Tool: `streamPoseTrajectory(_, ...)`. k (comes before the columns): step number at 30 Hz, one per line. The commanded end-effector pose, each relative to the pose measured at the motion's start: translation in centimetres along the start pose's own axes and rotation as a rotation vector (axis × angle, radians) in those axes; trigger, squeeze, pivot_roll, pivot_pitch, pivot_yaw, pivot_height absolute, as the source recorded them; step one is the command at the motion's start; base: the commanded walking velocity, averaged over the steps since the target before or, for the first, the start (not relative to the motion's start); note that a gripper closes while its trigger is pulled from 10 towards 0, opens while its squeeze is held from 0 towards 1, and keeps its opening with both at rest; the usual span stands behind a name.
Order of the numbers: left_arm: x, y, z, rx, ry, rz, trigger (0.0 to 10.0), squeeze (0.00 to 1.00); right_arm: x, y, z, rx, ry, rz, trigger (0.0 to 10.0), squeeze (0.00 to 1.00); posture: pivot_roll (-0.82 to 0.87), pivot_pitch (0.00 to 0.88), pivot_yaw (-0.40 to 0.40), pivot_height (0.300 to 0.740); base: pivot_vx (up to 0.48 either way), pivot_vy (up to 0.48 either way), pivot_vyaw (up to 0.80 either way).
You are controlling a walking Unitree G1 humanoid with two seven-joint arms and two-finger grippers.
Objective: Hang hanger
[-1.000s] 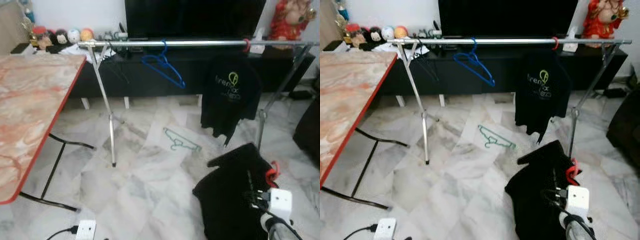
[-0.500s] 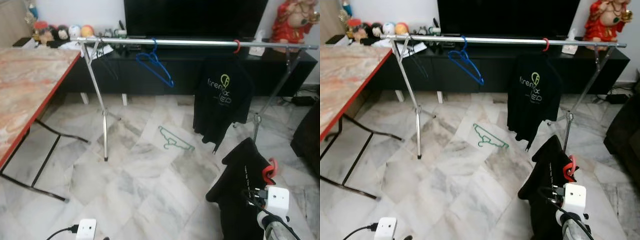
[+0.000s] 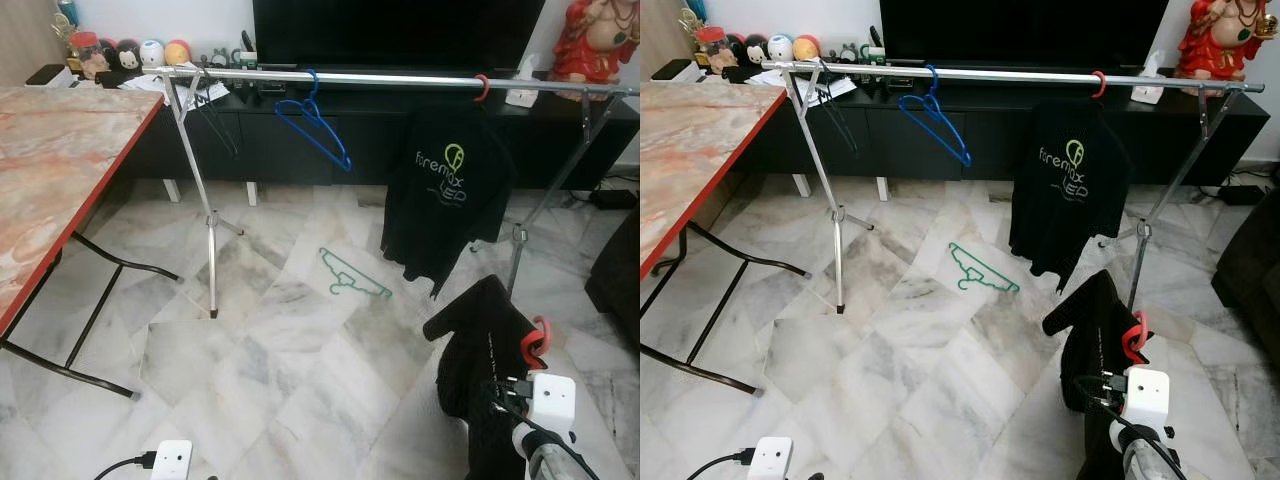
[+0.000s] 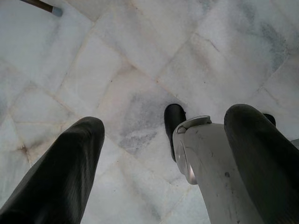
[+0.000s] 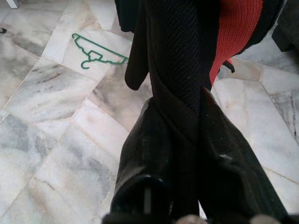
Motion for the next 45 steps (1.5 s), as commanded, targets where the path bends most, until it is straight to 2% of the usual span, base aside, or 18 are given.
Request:
streamPoseTrajectory(1, -0.3, -0.7, 0.2, -0.023, 0.004, 0.004, 10.0, 0.00, 0.8, 0.5, 0.1, 0.024, -0.010, 0.013, 10.0, 0.00, -0.07, 0.053, -0.043, 0.740, 0.000, 0.000, 0.00)
streamPoseTrajectory(5, -0.3, -0.7, 0.2, -0.024, 0.004, 0.004, 10.0, 0.00, 0.7, 0.4, 0.1, 0.022, -0.010, 0.012, 10.0, 0.00, -0.07, 0.053, -0.043, 0.740, 0.000, 0.000, 0.00)
streamPoseTrajectory(9, -0.4, -0.8, 0.2, -0.025, 0.004, 0.004, 10.0, 0.00, -0.8, 0.3, -0.1, 0.035, 0.002, 0.012, 10.0, 0.00, -0.06, 0.054, -0.042, 0.740, 0.000, 0.000, 0.00)
streamPoseTrajectory(14, -0.5, -0.8, 0.2, -0.025, 0.005, 0.004, 10.0, 0.00, -1.5, 0.6, -0.2, 0.049, 0.011, 0.014, 10.0, 0.00, -0.07, 0.054, -0.041, 0.740, 0.000, 0.000, 0.00)
streamPoseTrajectory(28, -0.5, -1.1, 0.3, -0.032, 0.003, 0.001, 10.0, 0.00, -1.3, 0.8, -0.2, 0.051, 0.007, 0.024, 10.0, 0.00, -0.07, 0.056, -0.043, 0.740, 0.000, 0.000, 0.00)
streamPoseTrajectory(45, -0.4, -1.5, 0.3, -0.045, 0.002, -0.002, 10.0, 0.00, -0.8, 0.9, -0.5, 0.034, 0.010, 0.025, 10.0, 0.00, -0.06, 0.052, -0.046, 0.740, -0.261, 0.000, 0.00)
Point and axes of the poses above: a point about 5 cm out from each wrist's last joint towards the gripper, its own z axis pointing back from the gripper into the wrist, its own y axis along the axis of the wrist's last joint, x = y × z, the point moved 3 cm from there along -z, pointing out of the wrist towards the gripper, and after that the axes turned 5 degrees about -z, right-handed, at the moved point
